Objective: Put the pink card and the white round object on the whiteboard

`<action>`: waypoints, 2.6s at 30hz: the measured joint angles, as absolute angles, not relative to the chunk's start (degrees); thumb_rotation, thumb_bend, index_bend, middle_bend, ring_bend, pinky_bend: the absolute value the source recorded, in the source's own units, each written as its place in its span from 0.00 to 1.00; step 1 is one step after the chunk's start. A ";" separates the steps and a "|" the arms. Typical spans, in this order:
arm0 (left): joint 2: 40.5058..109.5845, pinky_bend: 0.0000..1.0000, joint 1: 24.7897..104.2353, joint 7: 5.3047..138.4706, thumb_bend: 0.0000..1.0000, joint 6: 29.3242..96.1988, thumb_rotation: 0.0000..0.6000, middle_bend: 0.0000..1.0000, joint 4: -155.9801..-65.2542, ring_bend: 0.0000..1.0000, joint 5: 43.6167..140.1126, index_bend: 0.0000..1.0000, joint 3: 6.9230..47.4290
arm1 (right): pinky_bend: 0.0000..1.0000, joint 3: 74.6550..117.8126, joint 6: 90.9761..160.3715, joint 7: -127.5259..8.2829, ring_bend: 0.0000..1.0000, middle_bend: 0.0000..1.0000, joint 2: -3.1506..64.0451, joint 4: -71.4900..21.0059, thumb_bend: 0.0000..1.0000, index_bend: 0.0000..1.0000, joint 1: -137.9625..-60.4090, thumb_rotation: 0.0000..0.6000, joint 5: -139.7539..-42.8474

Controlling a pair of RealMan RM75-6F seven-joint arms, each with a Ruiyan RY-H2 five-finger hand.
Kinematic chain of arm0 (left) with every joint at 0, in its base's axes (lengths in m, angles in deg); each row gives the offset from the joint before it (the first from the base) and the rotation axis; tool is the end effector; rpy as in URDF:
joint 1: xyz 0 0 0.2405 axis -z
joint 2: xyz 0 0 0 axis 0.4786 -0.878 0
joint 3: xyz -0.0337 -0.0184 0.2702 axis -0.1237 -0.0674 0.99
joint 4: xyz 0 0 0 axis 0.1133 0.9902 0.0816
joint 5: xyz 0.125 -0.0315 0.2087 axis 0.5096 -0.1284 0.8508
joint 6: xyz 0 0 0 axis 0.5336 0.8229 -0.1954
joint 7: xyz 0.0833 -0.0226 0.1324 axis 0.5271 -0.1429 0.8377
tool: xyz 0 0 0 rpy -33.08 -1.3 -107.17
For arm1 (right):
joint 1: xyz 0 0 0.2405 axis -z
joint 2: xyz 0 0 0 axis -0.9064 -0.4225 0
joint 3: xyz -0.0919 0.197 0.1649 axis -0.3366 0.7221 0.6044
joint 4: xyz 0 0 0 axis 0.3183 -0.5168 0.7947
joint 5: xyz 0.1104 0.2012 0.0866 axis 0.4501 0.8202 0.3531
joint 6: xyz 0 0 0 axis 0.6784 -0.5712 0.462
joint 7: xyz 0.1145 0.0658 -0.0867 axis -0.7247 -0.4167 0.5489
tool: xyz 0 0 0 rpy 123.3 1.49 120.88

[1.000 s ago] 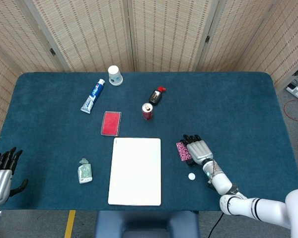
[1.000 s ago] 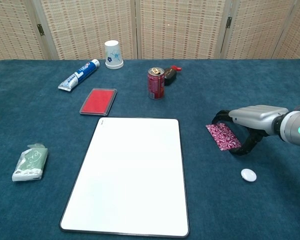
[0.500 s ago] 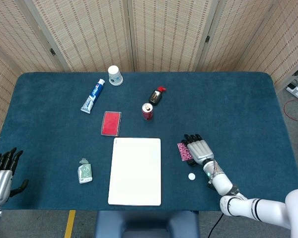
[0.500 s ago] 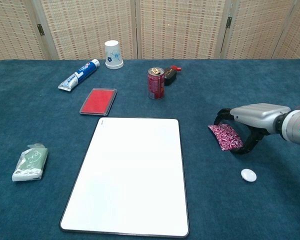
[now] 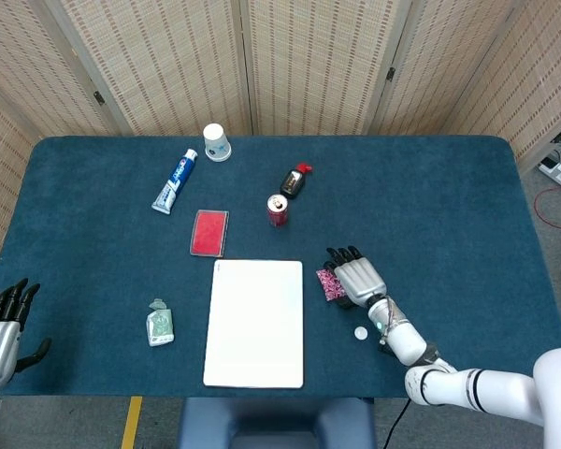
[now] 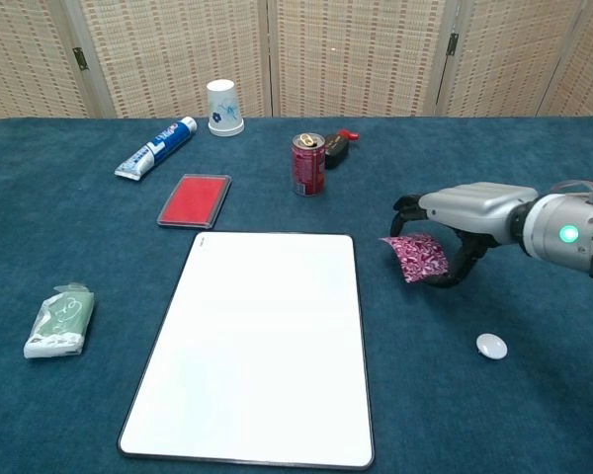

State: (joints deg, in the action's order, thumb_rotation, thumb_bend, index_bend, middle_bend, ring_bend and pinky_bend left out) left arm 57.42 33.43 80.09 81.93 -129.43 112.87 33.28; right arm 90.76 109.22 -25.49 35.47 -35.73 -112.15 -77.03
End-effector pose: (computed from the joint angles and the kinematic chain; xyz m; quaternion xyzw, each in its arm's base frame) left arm -0.3537 0.1956 0.1251 -0.6089 -0.3722 -0.3218 0.6222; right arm -0.1813 -0.3654 -0.0831 0.7985 -0.3801 0.2297 0.4065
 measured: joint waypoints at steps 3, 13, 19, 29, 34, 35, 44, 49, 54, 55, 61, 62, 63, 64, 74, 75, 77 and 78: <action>57.38 0.00 33.31 80.03 0.34 82.01 1.00 0.05 -129.42 0.08 112.85 0.06 33.31 | 0.00 91.49 108.52 -24.52 0.03 0.06 36.69 -35.96 0.36 0.20 -114.00 0.87 -77.02; 57.27 0.00 32.94 79.74 0.34 82.22 1.00 0.05 -129.23 0.08 112.63 0.06 33.37 | 0.00 93.04 106.12 -21.24 0.03 0.06 42.41 -35.31 0.36 0.18 -120.51 0.87 -76.36; 57.08 0.00 32.94 79.76 0.34 82.31 1.00 0.05 -129.28 0.08 112.76 0.06 33.30 | 0.00 93.29 105.50 -20.15 0.03 0.05 45.07 -33.46 0.36 0.01 -123.22 0.87 -75.24; 57.14 0.00 32.92 79.85 0.34 82.31 1.00 0.05 -129.38 0.08 112.80 0.07 33.25 | 0.00 91.59 108.26 -23.37 0.04 0.05 40.64 -38.08 0.36 0.00 -120.84 0.87 -78.56; 57.25 0.00 33.09 80.26 0.34 82.64 1.00 0.05 -129.77 0.09 113.40 0.07 33.12 | 0.00 89.12 110.91 -27.80 0.05 0.08 35.39 -42.31 0.36 0.12 -116.80 0.88 -84.13; 57.33 0.00 33.15 80.46 0.34 82.79 1.00 0.05 -129.90 0.09 113.69 0.07 33.11 | 0.00 88.57 111.50 -28.56 0.06 0.09 34.52 -42.86 0.36 0.14 -116.02 0.88 -85.38; 57.12 0.00 33.61 82.51 0.34 82.74 1.00 0.05 -131.94 0.09 114.08 0.08 32.99 | 0.00 81.79 117.90 -36.19 0.02 0.13 25.99 -46.65 0.36 0.25 -107.45 0.88 -98.20; 56.87 0.00 33.90 83.46 0.34 82.75 1.00 0.05 -132.99 0.09 114.37 0.07 32.87 | 0.00 78.50 120.73 -38.29 0.03 0.15 24.27 -46.00 0.36 0.30 -103.80 0.88 -104.21; 56.43 0.00 34.20 84.19 0.34 82.76 1.00 0.05 -133.78 0.09 114.46 0.07 32.62 | 0.00 75.56 122.35 -40.53 0.04 0.17 23.99 -43.07 0.36 0.34 -100.45 0.88 -109.19; 56.42 0.00 34.27 84.32 0.34 82.68 1.00 0.05 -133.90 0.09 114.51 0.07 32.64 | 0.00 75.08 122.49 -41.01 0.04 0.17 24.06 -42.23 0.36 0.34 -99.72 0.88 -109.83; 56.59 0.00 34.49 84.71 0.34 82.38 1.00 0.05 -134.32 0.09 114.68 0.07 32.81 | 0.00 74.32 121.83 -42.34 0.04 0.17 25.05 -39.21 0.36 0.35 -97.84 0.88 -111.62; 56.59 0.00 34.49 84.74 0.34 82.40 1.00 0.05 -134.36 0.09 114.65 0.07 32.80 | 0.00 74.38 121.74 -42.47 0.04 0.17 25.24 -38.82 0.36 0.35 -97.66 0.88 -111.82; 56.59 0.00 34.49 84.76 0.34 82.43 1.00 0.05 -134.39 0.09 114.64 0.07 32.79 | 0.00 74.50 121.64 -42.62 0.04 0.17 25.43 -38.47 0.36 0.35 -97.48 0.88 -112.01; 56.59 0.00 34.49 84.77 0.34 82.48 1.00 0.05 -134.39 0.09 114.64 0.07 32.79 | 0.00 74.75 121.48 -42.85 0.04 0.17 25.67 -38.08 0.36 0.36 -97.26 0.88 -112.19; 56.63 0.00 34.26 84.53 0.34 82.66 1.00 0.05 -134.23 0.09 114.51 0.07 32.98 | 0.00 76.73 119.08 -43.31 0.04 0.17 27.15 -36.11 0.36 0.36 -96.95 0.88 -112.64; 56.64 0.00 34.25 84.46 0.34 82.65 1.00 0.05 -134.19 0.09 114.48 0.07 32.99 | 0.00 76.86 118.83 -43.29 0.04 0.17 27.26 -35.97 0.36 0.36 -96.96 0.88 -112.60; 56.66 0.00 34.25 84.44 0.34 82.60 1.00 0.05 -134.05 0.09 114.38 0.07 32.99 | 0.00 77.24 118.11 -43.42 0.04 0.17 27.59 -35.51 0.36 0.36 -97.01 0.88 -112.42; 56.67 0.00 34.25 84.44 0.34 82.55 1.00 0.05 -133.99 0.09 114.35 0.07 33.01 | 0.00 77.40 117.86 -43.53 0.04 0.18 27.78 -35.25 0.36 0.37 -97.03 0.88 -112.41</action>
State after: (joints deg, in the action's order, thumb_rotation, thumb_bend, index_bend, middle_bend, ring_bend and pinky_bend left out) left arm 56.67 34.25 84.44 82.55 -133.99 114.35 33.01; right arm 77.40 117.86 -43.53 27.78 -35.25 -97.03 -112.41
